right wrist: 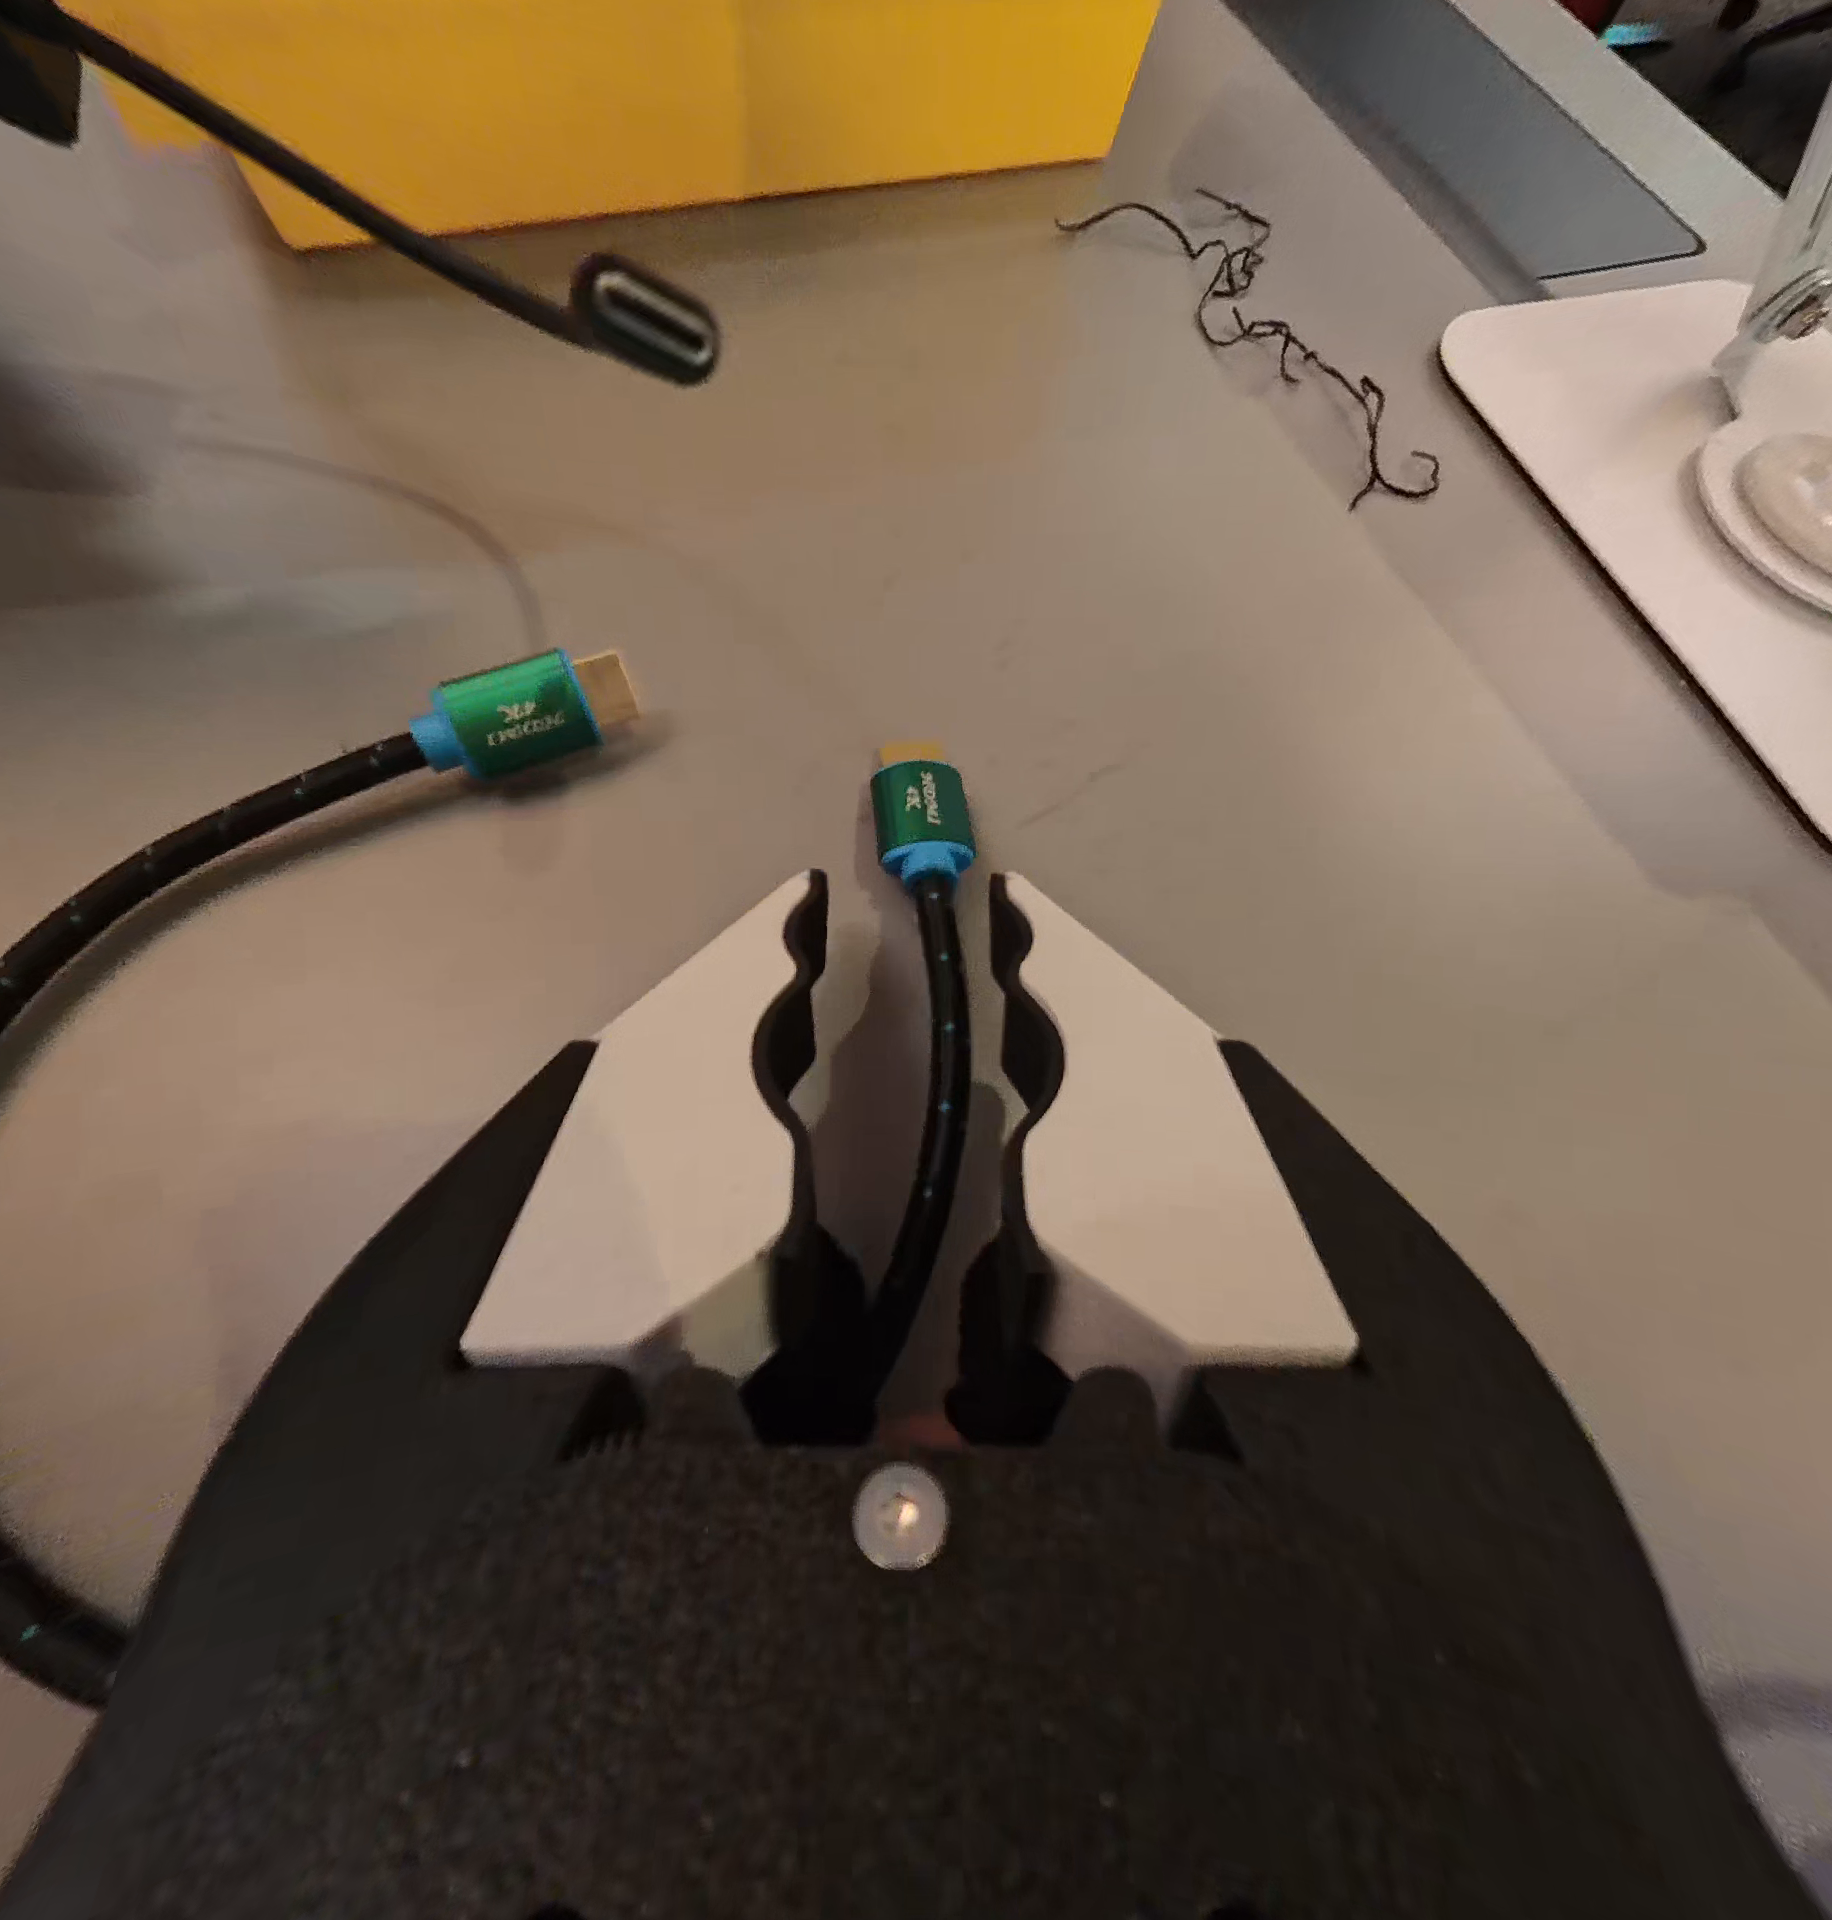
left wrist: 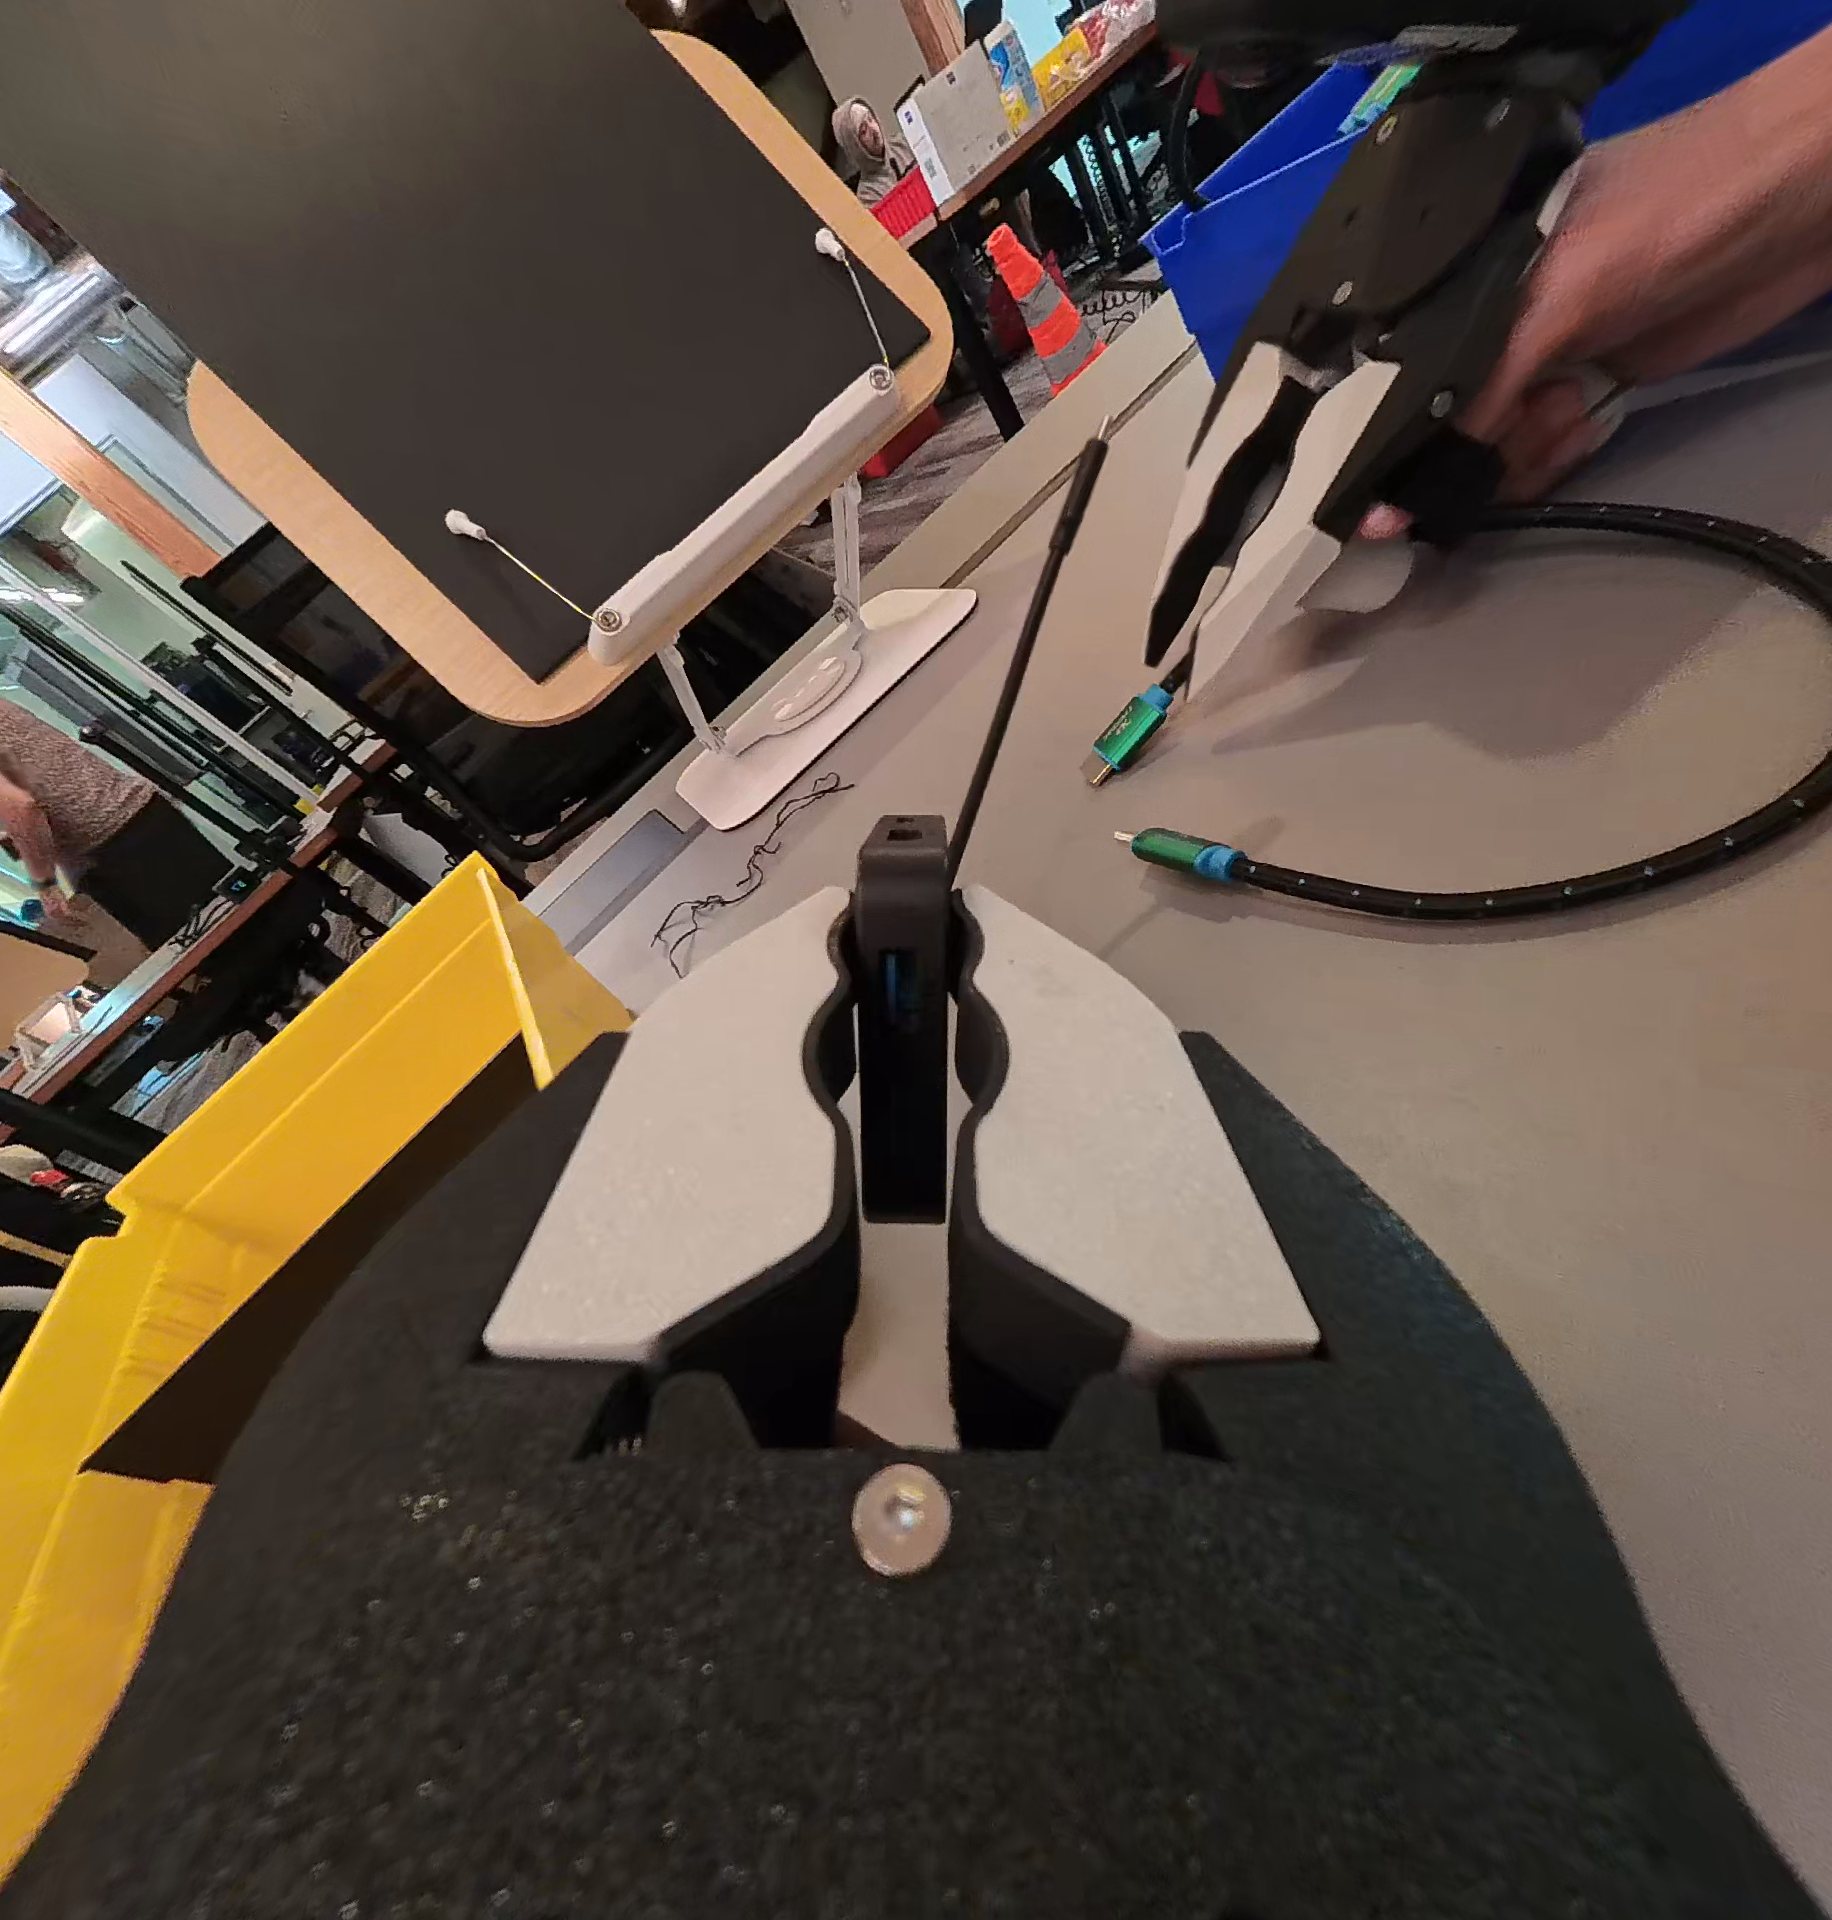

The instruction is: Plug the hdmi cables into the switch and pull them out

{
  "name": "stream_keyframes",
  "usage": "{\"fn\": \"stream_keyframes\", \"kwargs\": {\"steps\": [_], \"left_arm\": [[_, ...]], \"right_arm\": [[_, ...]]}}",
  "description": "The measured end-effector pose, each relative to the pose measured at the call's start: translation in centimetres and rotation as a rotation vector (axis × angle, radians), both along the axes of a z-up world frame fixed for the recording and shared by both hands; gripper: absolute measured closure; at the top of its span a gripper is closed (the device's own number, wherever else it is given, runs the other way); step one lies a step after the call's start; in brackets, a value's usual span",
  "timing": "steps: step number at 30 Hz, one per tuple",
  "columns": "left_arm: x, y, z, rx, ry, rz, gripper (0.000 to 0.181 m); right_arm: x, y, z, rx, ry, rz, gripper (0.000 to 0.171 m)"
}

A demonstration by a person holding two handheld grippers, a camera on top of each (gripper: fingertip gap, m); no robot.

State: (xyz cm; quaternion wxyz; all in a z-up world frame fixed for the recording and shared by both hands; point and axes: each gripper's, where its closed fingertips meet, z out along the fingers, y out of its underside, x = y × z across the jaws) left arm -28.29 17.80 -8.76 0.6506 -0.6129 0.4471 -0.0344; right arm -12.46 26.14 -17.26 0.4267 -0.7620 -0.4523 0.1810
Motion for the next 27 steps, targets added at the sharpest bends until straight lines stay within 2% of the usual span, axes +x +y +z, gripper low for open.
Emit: {"fn": "stream_keyframes", "kwargs": {"steps": [4,9,11,12,14,20,24,27], "left_arm": [[-0.1,0.1,0.0,0.007,0.003,0.005,0.167],[0.0,0.1,-0.1,-0.005,-0.002,-0.002,0.167],[0.1,0.1,-0.3,-0.005,0.003,-0.006,0.167],[0.2,0.1,-0.4,-0.009,0.009,-0.009,0.167],[0.4,0.1,-0.5,-0.007,0.015,-0.01,0.167],[1.1,0.8,0.0,0.054,0.058,0.028,0.168],[3.3,2.0,1.7,0.199,0.155,0.008,0.168],[5.8,3.1,1.7,0.209,0.211,-0.064,0.168]], "right_arm": [[-0.2,0.1,0.1,-0.05,0.045,0.02,0.141],[-0.1,0.4,-1.0,-0.05,-0.035,0.005,0.142],[-0.2,0.6,-1.1,-0.012,-0.069,0.001,0.149],[-0.2,0.7,-1.1,0.009,-0.083,-0.004,0.16],[-0.2,1.1,-0.9,0.057,-0.098,-0.016,0.161],[-0.2,-0.4,0.7,0.061,-0.054,-0.016,0.162],[1.0,-2.5,3.7,0.043,-0.115,-0.063,0.162],[1.5,-4.1,6.2,0.054,-0.147,-0.056,0.162]]}}
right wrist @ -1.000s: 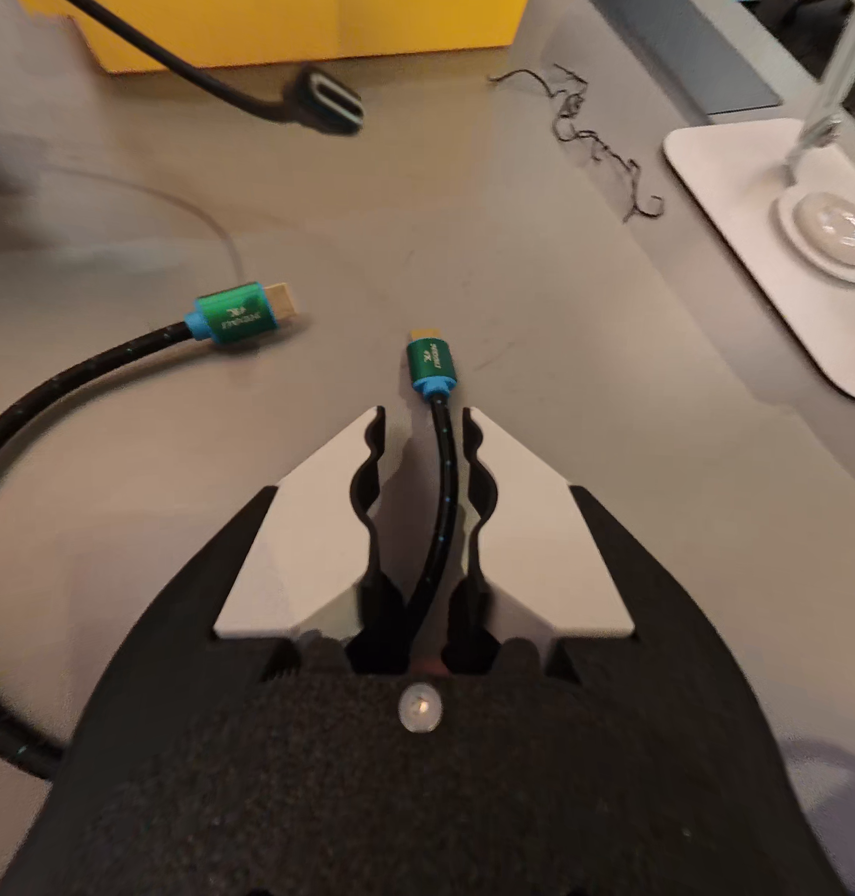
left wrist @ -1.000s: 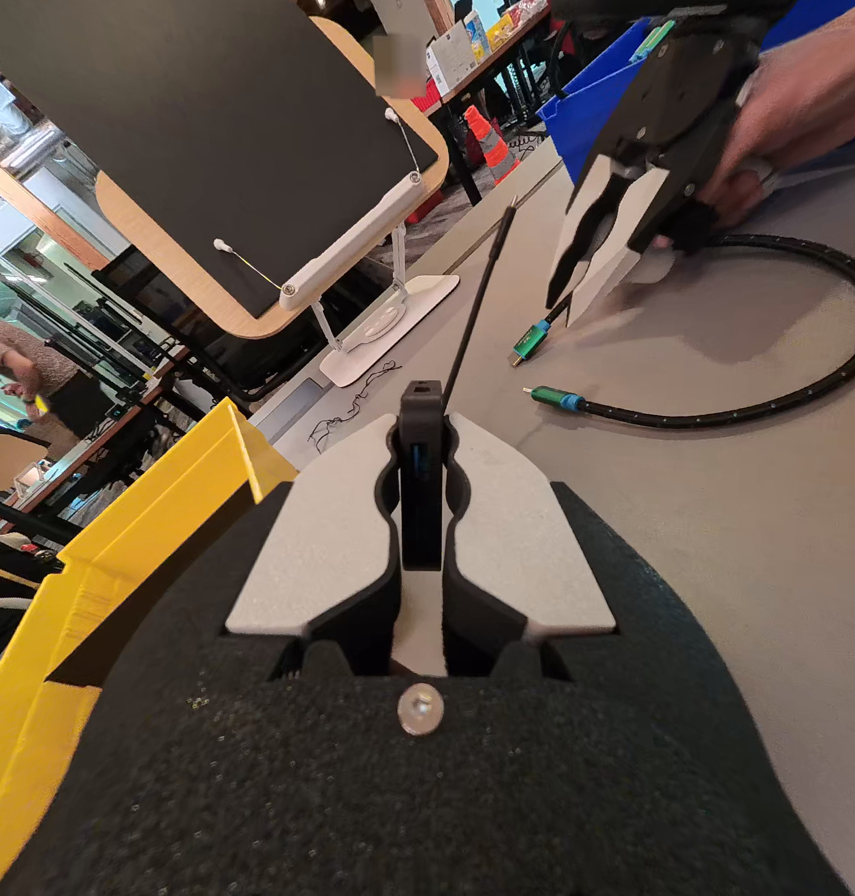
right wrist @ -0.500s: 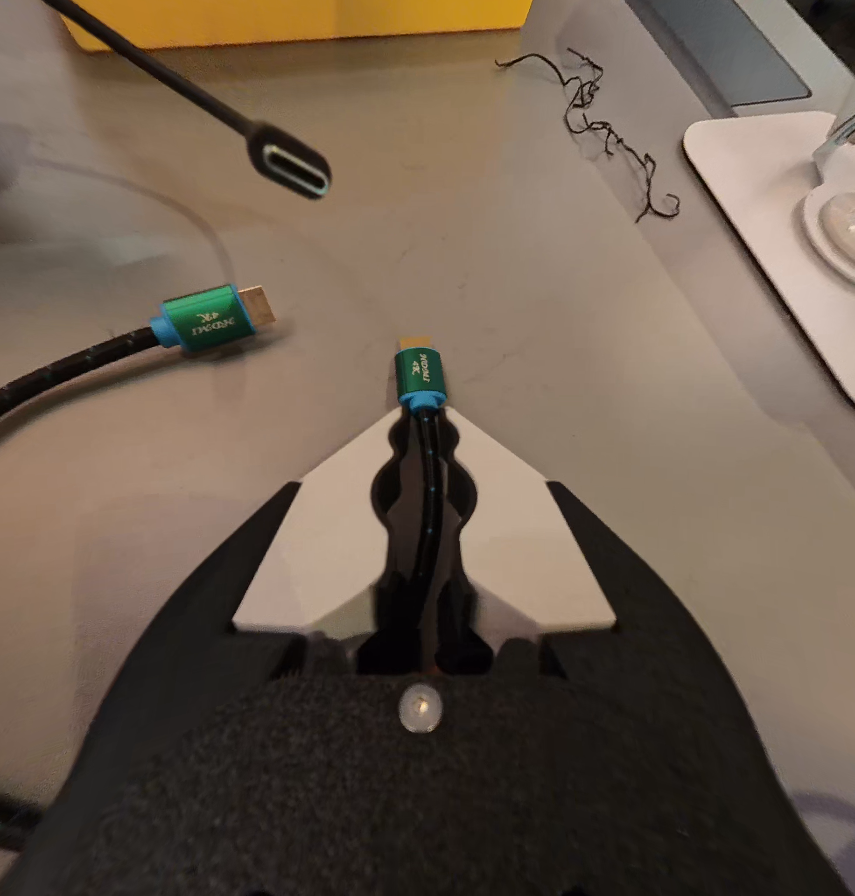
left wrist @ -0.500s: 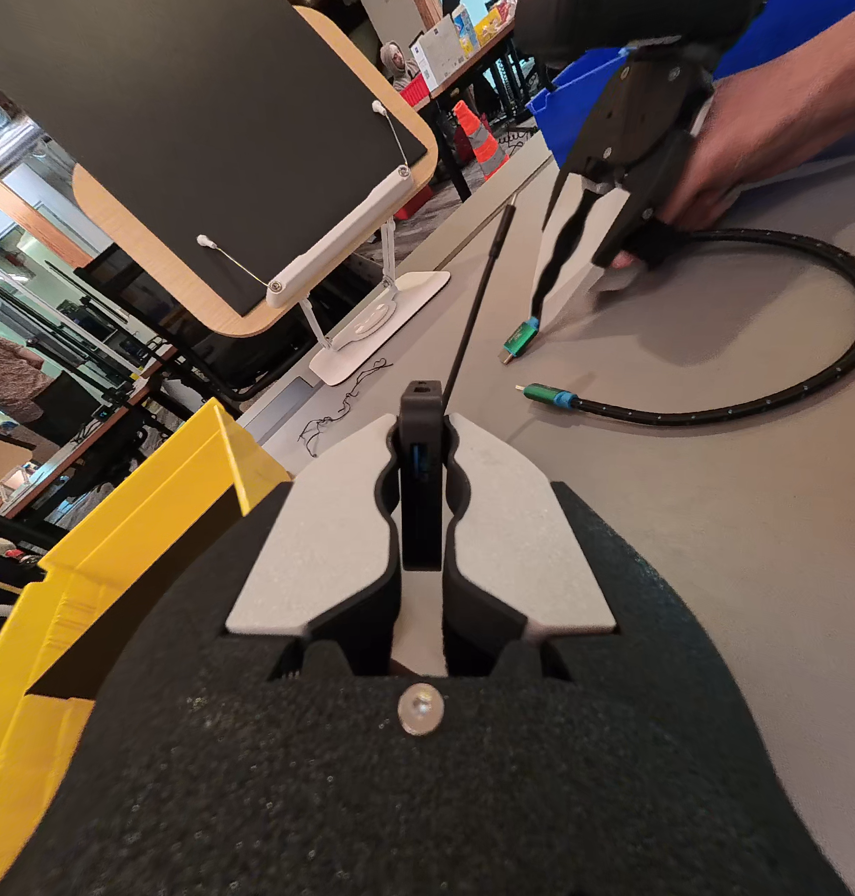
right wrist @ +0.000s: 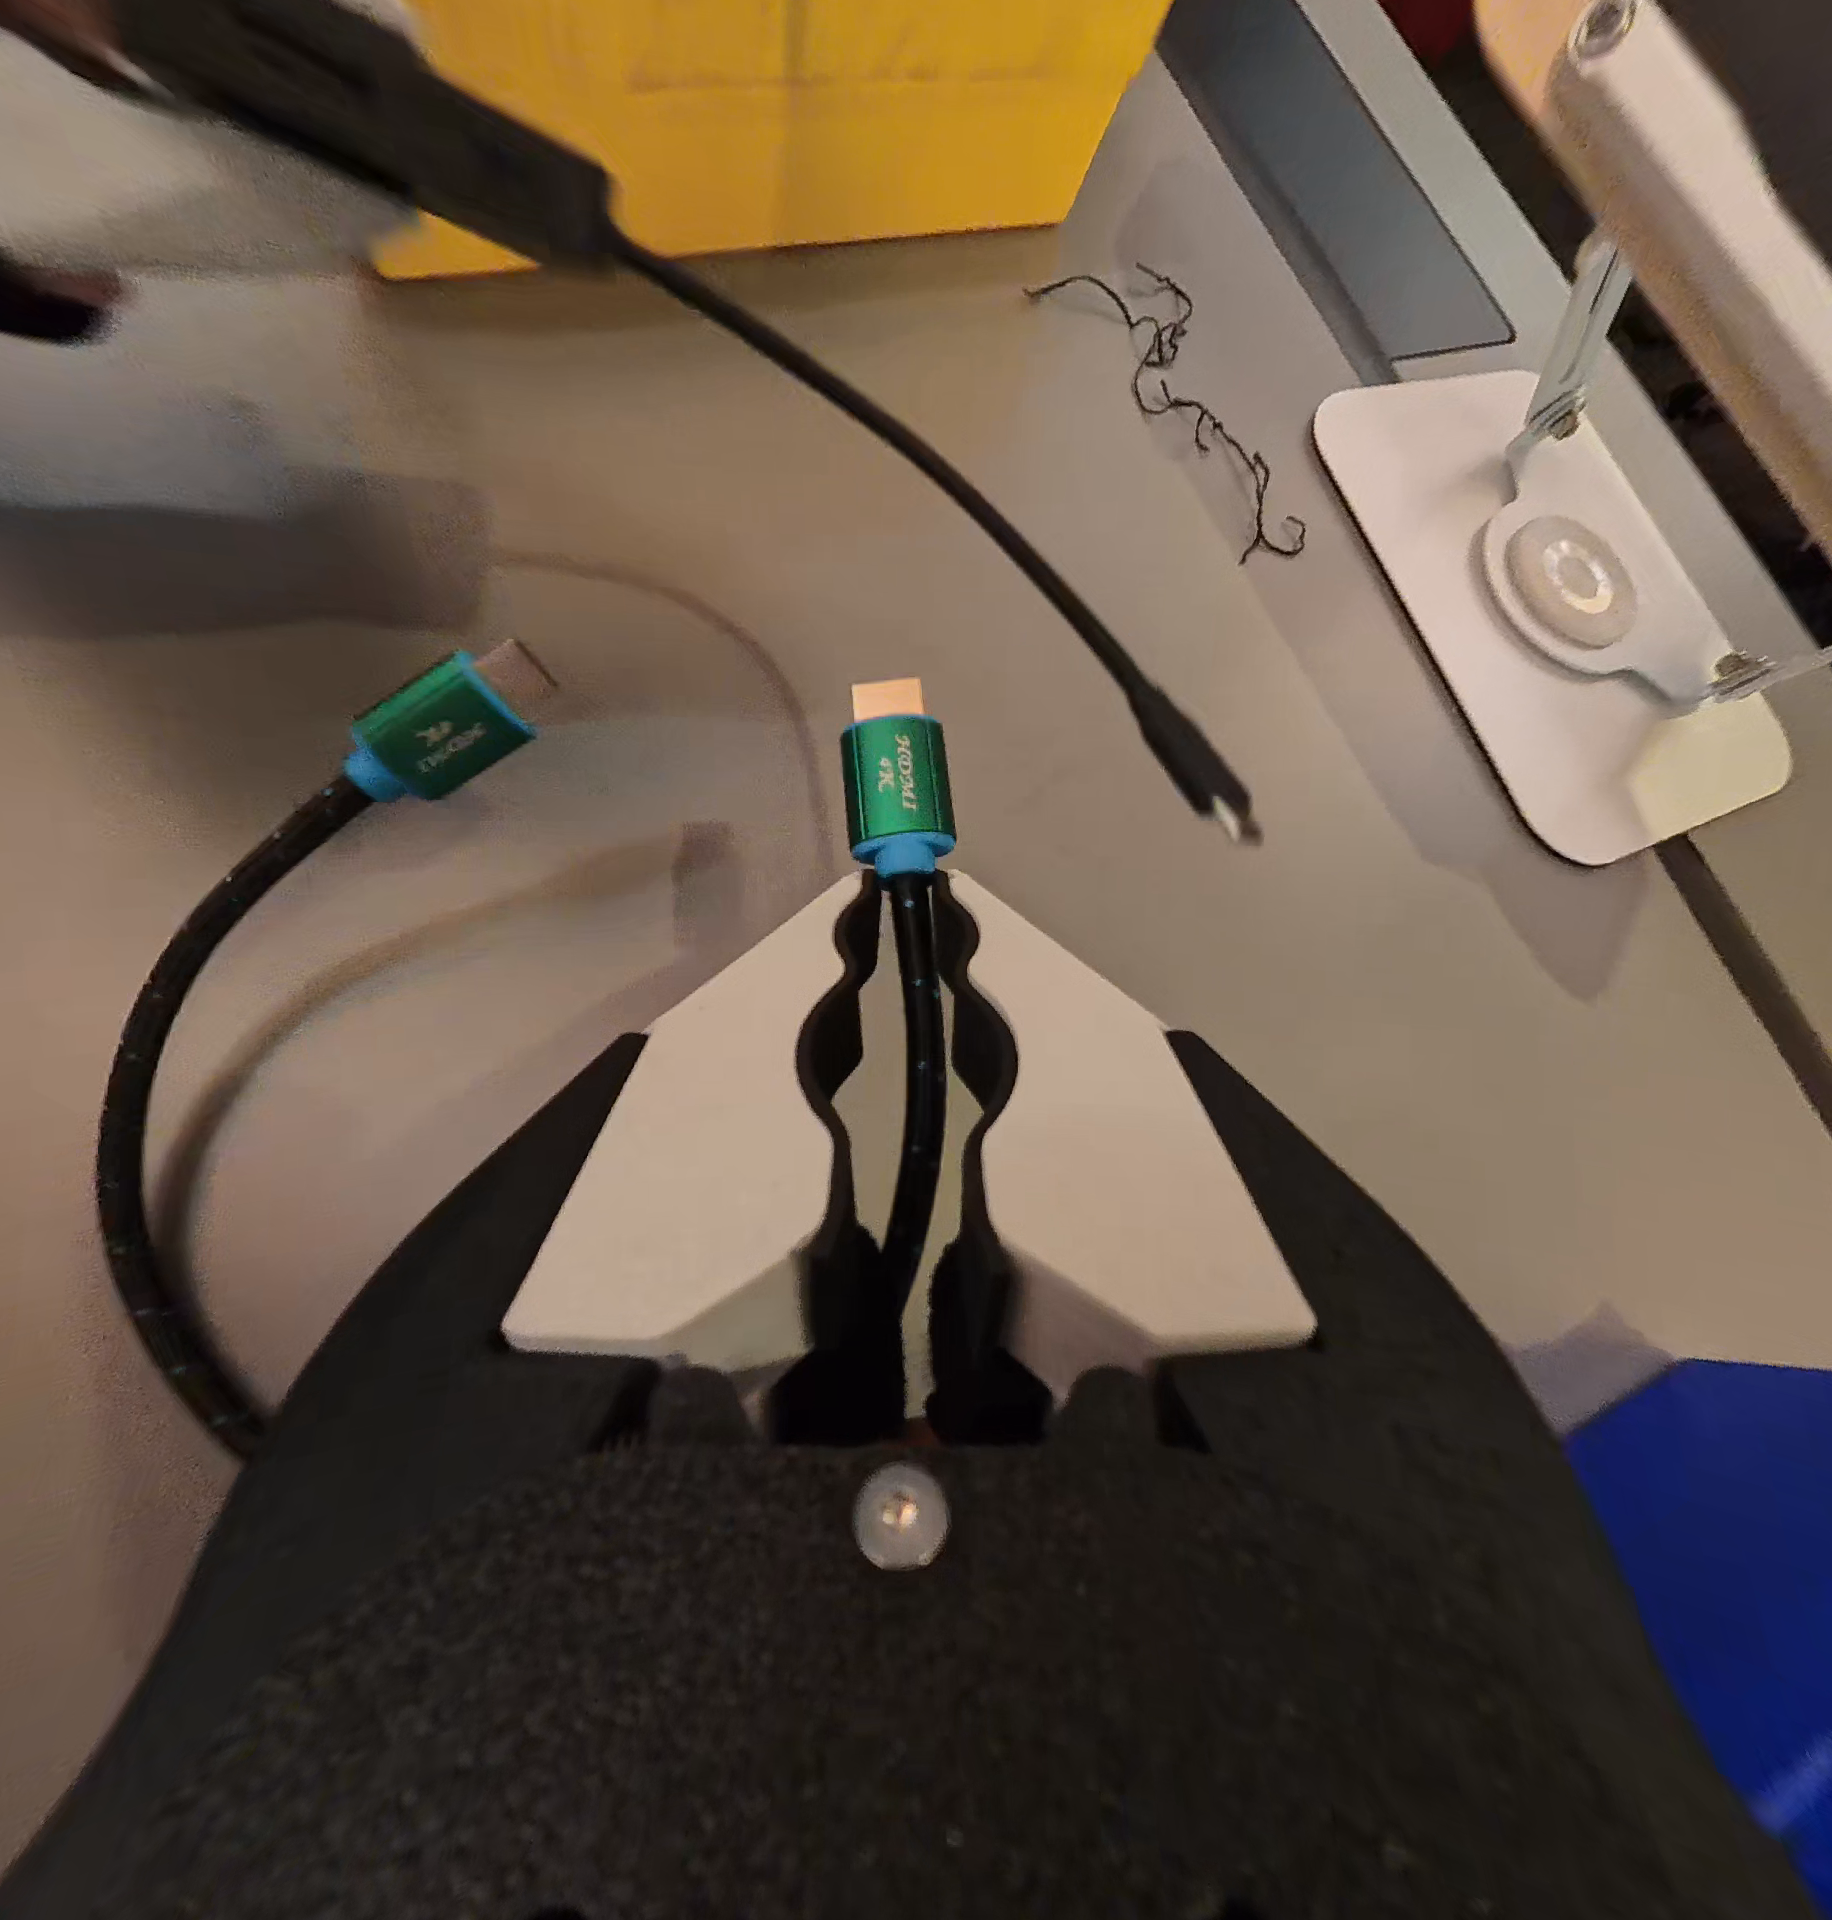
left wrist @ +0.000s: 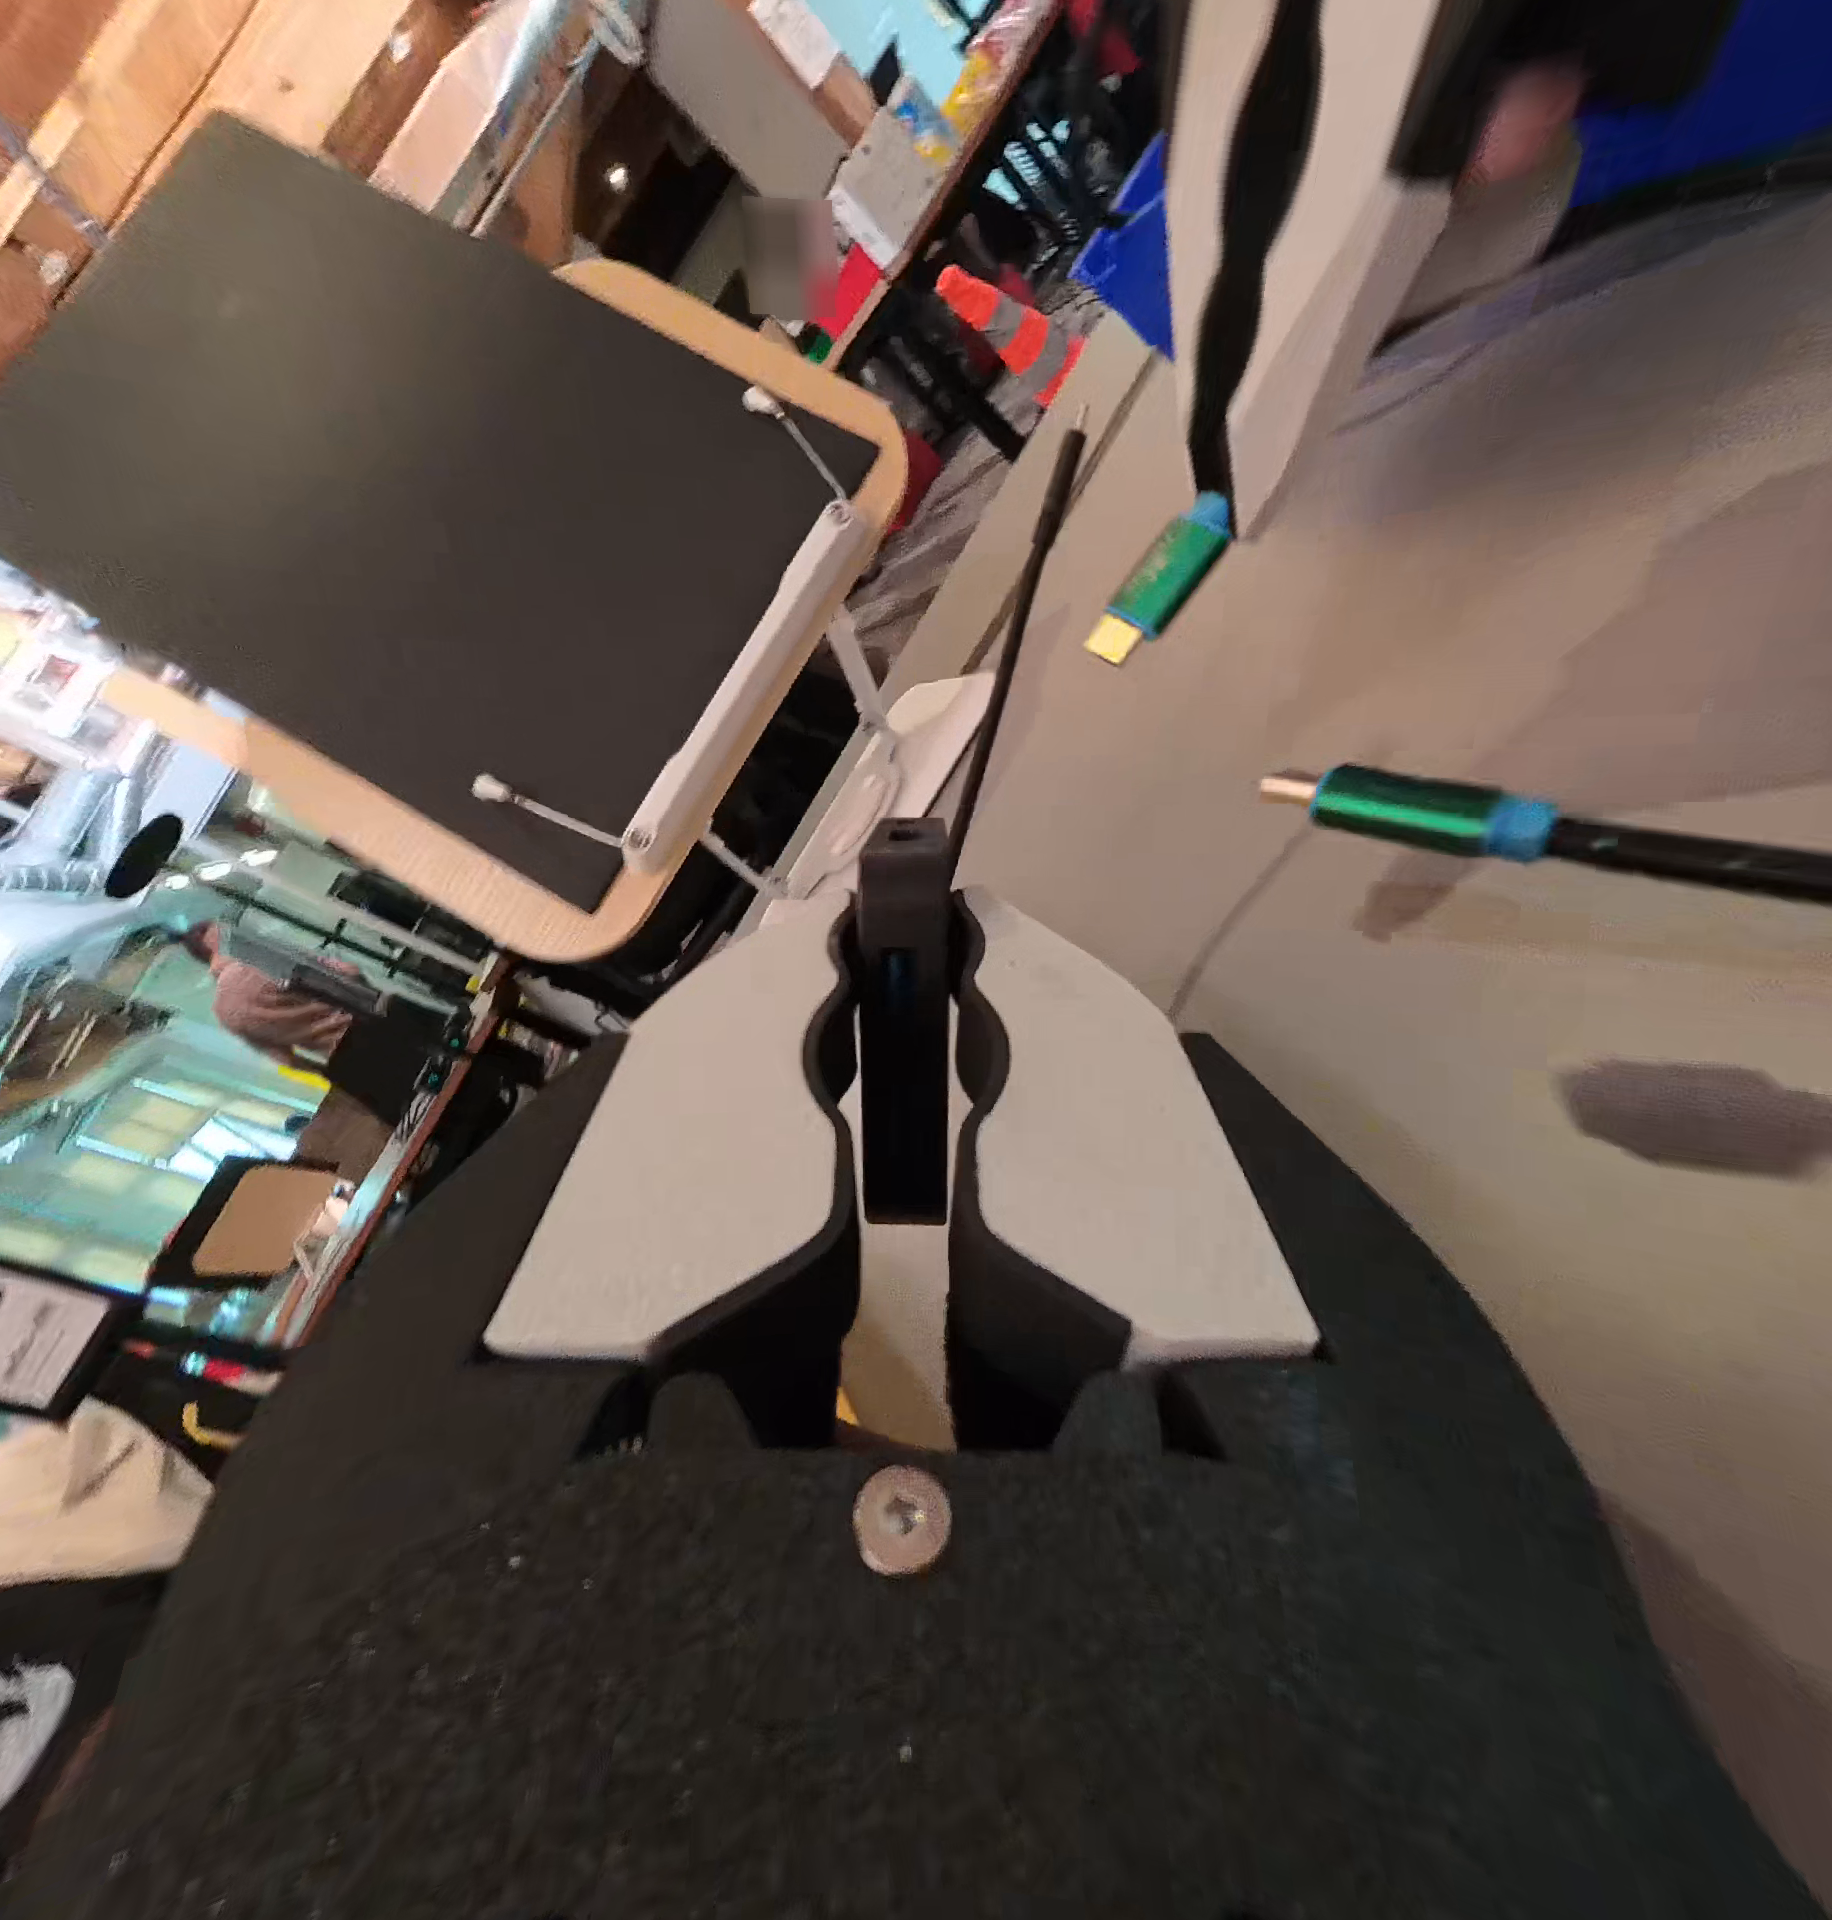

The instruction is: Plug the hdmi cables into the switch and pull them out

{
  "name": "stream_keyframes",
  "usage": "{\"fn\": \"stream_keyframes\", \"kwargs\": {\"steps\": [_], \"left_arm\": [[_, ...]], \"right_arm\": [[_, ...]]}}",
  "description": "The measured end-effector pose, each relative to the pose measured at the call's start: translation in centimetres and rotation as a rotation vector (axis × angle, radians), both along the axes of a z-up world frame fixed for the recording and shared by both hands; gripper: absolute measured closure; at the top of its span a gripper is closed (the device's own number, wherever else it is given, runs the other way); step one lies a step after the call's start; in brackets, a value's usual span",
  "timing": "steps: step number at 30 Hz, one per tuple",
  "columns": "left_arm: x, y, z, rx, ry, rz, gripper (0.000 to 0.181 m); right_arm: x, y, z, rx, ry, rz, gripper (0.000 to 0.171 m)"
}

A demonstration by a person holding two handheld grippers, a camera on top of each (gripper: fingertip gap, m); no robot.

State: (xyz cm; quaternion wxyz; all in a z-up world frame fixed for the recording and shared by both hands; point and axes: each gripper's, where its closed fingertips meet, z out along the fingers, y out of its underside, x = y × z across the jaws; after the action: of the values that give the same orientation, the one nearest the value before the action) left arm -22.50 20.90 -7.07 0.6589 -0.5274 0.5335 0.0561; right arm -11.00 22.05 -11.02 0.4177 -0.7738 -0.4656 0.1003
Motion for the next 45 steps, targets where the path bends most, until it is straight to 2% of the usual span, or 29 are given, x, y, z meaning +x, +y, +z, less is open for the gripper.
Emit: {"fn": "stream_keyframes", "kwargs": {"steps": [4,7,12,26,35,45], "left_arm": [[3.5,1.6,0.1,0.069,0.073,-0.067,0.168],[5.2,2.3,-0.3,0.159,0.164,-0.074,0.168],[6.7,2.0,-0.9,0.29,0.277,-0.08,0.168],[7.5,1.0,-1.6,0.443,0.383,-0.098,0.168],[8.1,-0.1,-3.2,0.569,0.505,-0.13,0.166],[7.8,-0.2,-1.8,0.466,0.347,-0.102,0.169]], "right_arm": [[-0.2,-1.9,2.8,0.014,0.028,0.035,0.162],[-0.5,-2.8,3.1,-0.009,0.026,0.056,0.162],[-0.4,-3.1,2.5,-0.051,0.05,0.055,0.162],[-0.5,-3.6,1.1,-0.153,0.046,0.067,0.162],[-0.2,-4.9,-0.7,-0.308,0.03,0.088,0.163],[-0.6,-4.7,0.7,-0.232,0.111,0.136,0.162]]}}
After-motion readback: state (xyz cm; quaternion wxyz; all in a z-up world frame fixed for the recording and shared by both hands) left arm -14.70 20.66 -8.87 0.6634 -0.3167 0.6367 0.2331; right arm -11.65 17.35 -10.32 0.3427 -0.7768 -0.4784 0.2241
